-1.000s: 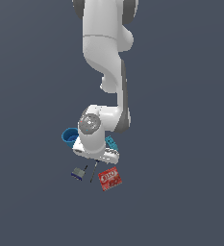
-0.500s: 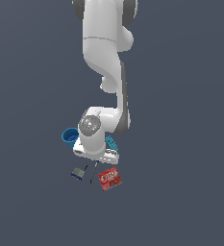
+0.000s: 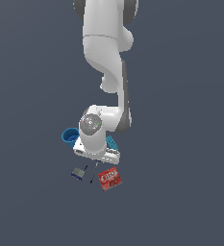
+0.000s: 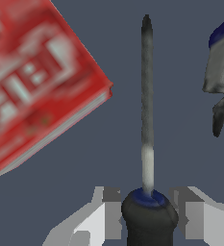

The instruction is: Pick up a designated object from a clutter of objects.

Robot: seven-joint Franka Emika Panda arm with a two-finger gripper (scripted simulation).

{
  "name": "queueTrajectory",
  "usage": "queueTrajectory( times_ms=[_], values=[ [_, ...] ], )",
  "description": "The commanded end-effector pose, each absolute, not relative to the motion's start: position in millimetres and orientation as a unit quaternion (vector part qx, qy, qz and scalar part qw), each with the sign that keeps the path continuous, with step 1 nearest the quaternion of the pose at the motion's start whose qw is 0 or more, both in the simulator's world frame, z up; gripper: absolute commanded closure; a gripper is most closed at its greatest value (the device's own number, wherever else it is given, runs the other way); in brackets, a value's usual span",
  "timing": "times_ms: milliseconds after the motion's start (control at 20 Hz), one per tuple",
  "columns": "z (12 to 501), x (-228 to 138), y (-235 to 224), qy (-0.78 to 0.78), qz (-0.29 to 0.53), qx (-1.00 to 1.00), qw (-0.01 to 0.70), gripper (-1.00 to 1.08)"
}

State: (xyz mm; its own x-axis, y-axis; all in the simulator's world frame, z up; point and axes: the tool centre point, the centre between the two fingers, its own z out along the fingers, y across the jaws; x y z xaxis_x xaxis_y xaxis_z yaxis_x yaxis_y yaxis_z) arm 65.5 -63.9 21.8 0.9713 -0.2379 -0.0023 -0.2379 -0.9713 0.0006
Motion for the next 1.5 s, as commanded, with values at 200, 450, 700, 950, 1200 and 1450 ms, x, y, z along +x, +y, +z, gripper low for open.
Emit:
queueTrajectory(
  times_ms=[200,450,700,950,1200,1450],
  values=[
    [54.3,72.7,-45.8,-0.119,0.0,0.993,0.0,1.08],
    [95.4,81.2,-23.4,-0.12,0.0,0.993,0.0,1.08],
    [146.1,92.1,4.4,-0.12,0.0,0.993,0.0,1.08],
    [198.6,103.7,33.1,-0.12,0.0,0.993,0.001,1.08],
    [249.1,115.8,60.9,-0.12,0.0,0.993,0.001,1.08],
    [293.7,127.4,85.6,-0.12,0.0,0.993,0.001,1.08]
  ],
)
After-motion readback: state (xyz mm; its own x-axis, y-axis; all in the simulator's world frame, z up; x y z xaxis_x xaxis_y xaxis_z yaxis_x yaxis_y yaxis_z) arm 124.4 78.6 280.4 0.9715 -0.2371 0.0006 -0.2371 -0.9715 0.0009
